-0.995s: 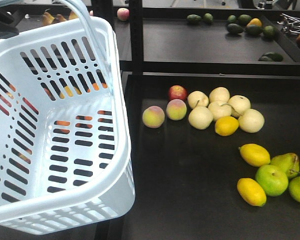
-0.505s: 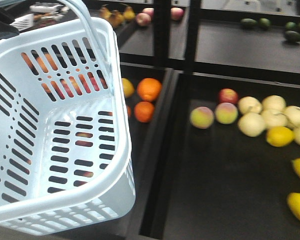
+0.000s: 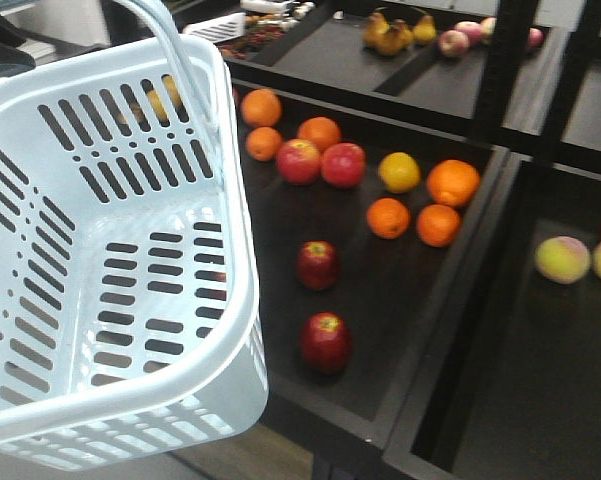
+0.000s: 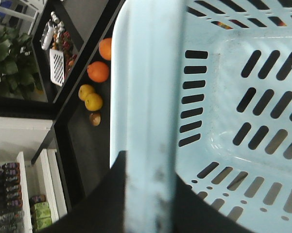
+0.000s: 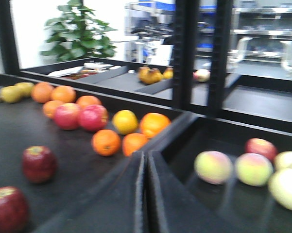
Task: Pick three apples into basket with both arms
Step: 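Turn the base away from the table holding the basket in the left gripper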
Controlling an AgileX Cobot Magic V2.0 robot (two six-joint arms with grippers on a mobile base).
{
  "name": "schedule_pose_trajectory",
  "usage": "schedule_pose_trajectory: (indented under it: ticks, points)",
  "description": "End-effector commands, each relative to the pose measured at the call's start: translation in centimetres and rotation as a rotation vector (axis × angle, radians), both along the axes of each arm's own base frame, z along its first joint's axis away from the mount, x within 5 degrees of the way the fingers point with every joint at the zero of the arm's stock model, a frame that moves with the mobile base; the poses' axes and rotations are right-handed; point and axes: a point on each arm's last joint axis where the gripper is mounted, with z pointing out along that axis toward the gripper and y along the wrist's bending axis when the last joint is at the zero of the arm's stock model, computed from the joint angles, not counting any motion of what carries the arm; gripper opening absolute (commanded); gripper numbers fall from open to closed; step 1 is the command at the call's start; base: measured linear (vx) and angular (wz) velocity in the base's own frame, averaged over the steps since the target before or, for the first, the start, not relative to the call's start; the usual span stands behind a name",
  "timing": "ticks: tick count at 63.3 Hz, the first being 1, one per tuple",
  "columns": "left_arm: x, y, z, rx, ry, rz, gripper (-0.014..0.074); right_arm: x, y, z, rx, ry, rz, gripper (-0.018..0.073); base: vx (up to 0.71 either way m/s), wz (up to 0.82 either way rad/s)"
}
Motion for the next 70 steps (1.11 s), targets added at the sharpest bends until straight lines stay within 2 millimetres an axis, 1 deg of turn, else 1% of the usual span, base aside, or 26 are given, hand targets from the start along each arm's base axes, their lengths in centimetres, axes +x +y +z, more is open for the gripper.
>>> schedule_pose_trajectory:
  ticks: [1,70]
  points:
    - [-0.73,0.85,1.74,-0.051,-0.09,0.005,-0.0006,-0.07,0.05,0.3,-0.021,-0.077,0.004,-0.0009,-0.08,0.49]
    - [-0.73,0.85,1.74,-0.051,-0.09,0.005,-0.0006,-0.07,0.05,0.3,-0.021,-0.077,0.004,-0.0009,-0.05,0.46]
